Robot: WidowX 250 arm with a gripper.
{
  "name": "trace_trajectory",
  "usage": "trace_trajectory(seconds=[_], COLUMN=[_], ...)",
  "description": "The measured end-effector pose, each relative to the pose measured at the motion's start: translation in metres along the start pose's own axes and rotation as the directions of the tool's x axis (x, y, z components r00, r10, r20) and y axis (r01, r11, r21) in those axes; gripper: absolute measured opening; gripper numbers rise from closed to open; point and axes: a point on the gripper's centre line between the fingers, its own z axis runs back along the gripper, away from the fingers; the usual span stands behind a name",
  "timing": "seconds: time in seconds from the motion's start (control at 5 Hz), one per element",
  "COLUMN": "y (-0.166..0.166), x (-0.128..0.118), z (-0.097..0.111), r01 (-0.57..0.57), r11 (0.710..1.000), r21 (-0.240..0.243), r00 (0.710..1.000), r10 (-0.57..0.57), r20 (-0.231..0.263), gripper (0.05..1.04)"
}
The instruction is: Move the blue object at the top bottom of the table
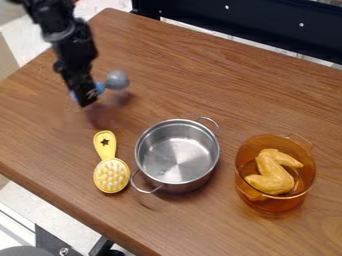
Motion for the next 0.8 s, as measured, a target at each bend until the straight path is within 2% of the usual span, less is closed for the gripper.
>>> trace_trajectory(seconds=[0.2, 0.4, 0.6, 0.8], y=[-0.023, -0.039, -0.054, -0.069], x=[0.024, 0.06, 0.092, 0.111], z=[0.006, 0.019, 0.018, 0.009], r01=[-0.161, -0.291, -0.496, -0.521], r11=[0.985, 0.954, 0.862, 0.845], r21=[-0.063, -0.073, -0.105, -0.119], r00=[0.987, 0.955, 0.863, 0.847], r10=[0.162, 0.294, 0.503, 0.53], r20=[0.019, 0.041, 0.051, 0.052], gripper=[0.397, 0.397, 0.397, 0.398])
